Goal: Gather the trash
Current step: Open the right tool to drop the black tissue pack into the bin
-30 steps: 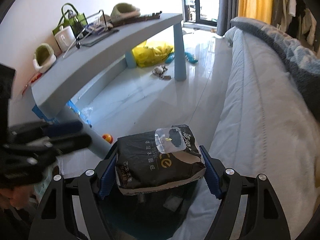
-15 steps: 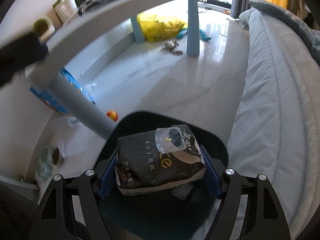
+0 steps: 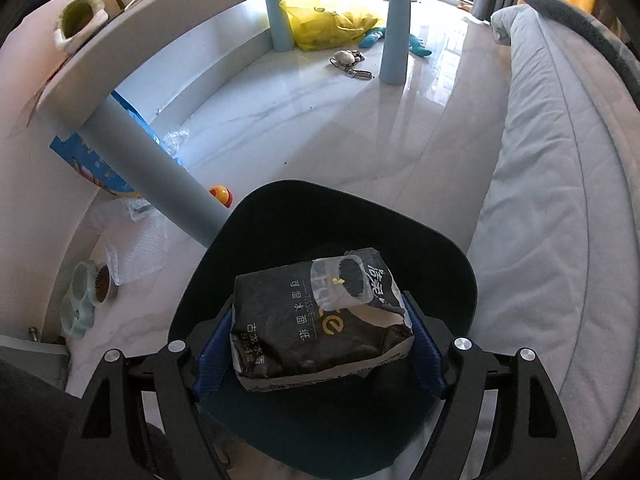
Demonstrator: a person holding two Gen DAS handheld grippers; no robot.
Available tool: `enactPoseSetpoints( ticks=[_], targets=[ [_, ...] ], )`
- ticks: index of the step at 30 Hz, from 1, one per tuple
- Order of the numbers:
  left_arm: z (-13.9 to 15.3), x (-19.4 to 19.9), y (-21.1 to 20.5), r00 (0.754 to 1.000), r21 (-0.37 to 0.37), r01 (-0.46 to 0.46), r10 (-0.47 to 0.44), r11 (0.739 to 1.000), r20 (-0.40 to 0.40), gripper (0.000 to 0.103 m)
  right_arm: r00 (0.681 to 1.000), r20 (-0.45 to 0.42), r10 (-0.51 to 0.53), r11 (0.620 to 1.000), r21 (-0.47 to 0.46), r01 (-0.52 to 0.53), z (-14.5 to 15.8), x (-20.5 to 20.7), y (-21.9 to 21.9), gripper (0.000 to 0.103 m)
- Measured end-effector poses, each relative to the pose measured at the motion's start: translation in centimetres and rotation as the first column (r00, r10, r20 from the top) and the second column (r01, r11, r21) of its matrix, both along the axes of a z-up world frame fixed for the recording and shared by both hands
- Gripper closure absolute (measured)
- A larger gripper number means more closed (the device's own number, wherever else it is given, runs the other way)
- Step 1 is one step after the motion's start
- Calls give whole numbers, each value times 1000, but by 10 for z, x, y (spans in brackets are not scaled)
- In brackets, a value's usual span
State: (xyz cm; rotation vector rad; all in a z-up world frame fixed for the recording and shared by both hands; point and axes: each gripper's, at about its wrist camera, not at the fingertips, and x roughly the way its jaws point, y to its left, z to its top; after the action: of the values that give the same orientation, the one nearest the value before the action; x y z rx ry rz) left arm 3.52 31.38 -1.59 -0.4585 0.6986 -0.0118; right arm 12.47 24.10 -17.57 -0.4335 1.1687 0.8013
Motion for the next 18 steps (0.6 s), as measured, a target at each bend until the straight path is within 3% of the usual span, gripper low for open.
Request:
enactPoseSetpoints(
  ticks=[4,18],
  targets=[
    [6,1,-3,1000,-12,0,1,1000,19,68,1000,2,-9,1000,21,9,8,0,-3,13],
    [25,8,-34,998,6,20,-21,1000,67,68,997,77,-20,983,182,5,61,1,-33,9]
  ],
)
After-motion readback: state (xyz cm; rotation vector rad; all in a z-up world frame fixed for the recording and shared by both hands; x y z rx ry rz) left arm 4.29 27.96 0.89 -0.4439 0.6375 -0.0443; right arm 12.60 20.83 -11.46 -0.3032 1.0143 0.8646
